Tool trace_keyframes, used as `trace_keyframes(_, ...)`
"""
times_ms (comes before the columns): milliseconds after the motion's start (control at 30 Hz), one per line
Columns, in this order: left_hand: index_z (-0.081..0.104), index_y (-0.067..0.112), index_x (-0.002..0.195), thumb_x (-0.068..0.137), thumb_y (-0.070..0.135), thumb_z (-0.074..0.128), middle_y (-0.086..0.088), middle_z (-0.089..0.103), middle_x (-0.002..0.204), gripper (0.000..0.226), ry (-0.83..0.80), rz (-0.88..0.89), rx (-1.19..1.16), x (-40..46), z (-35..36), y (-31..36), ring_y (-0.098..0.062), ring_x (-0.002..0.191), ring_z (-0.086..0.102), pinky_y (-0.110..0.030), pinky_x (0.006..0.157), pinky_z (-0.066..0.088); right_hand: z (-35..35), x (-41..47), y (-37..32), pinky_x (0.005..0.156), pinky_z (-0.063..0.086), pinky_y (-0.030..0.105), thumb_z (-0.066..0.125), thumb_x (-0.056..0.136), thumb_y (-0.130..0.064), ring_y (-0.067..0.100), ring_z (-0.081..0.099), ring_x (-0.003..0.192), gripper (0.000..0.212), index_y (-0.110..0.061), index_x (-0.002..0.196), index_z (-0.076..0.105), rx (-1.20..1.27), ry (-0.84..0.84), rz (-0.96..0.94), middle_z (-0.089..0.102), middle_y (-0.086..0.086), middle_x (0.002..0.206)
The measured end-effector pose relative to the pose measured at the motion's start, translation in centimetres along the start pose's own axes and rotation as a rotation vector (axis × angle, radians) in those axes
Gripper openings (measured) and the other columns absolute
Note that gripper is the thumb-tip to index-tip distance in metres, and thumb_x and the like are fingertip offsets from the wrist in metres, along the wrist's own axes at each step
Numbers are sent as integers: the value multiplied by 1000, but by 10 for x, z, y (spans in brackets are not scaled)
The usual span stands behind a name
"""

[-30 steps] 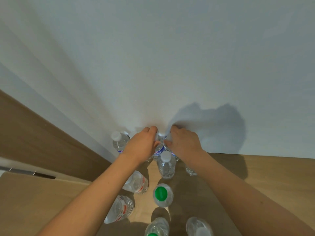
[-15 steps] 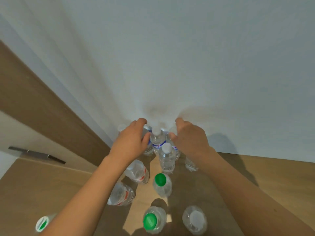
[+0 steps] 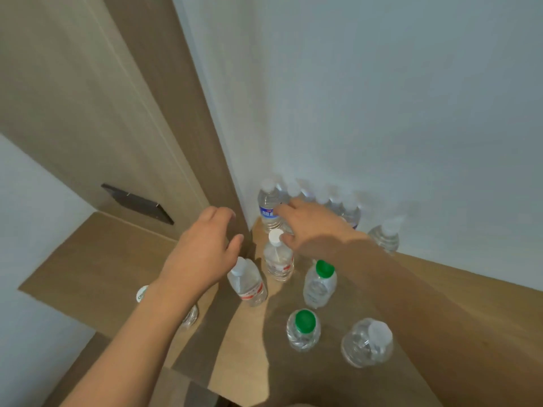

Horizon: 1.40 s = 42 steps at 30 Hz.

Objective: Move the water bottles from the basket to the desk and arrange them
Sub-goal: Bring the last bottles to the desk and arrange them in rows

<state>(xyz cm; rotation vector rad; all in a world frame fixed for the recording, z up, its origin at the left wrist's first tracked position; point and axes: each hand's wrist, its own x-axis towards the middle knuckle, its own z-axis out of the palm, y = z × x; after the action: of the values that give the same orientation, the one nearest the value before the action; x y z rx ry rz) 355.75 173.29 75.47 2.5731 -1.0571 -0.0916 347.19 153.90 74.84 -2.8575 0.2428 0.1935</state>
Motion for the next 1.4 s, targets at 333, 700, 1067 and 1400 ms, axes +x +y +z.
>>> trace_keyframes(333, 43, 18, 129, 92, 44, 57, -8, 51, 124, 48, -251, -78, 24, -18, 33, -13, -34, 112, 57, -44, 89, 48, 35, 30, -17, 89, 50, 46, 57, 91, -18, 30, 51, 114, 49, -22, 138, 43, -150, -159, 43, 49, 10, 125)
trace_keyframes(700, 38, 21, 97, 93, 48, 50, -4, 65, 98, 30, -305, -87, 185, -17, 49, -16, -30, 91, 63, -33, 65, 38, 51, 39, -19, 74, 42, 34, 54, 92, -9, 27, 57, 106, 39, -16, 130, 52, -280, -133, 54, 55, 8, 115)
trace_keyframes(1067, 40, 16, 99, 96, 42, 53, -11, 65, 100, 30, -353, -75, 111, -13, 54, -23, -35, 92, 61, -36, 65, 39, 48, 34, -18, 68, 42, 32, 57, 95, -31, 24, 60, 94, 28, -14, 117, 56, -229, -102, 69, 59, 5, 103)
trace_keyframes(1400, 44, 15, 109, 96, 39, 52, -14, 63, 106, 28, -213, 120, 187, 18, 13, -4, -37, 97, 60, -36, 67, 36, -6, 28, -12, 66, 38, 32, 58, 91, -36, 27, 58, 87, 22, -15, 92, 53, -215, -46, 79, 49, 4, 86)
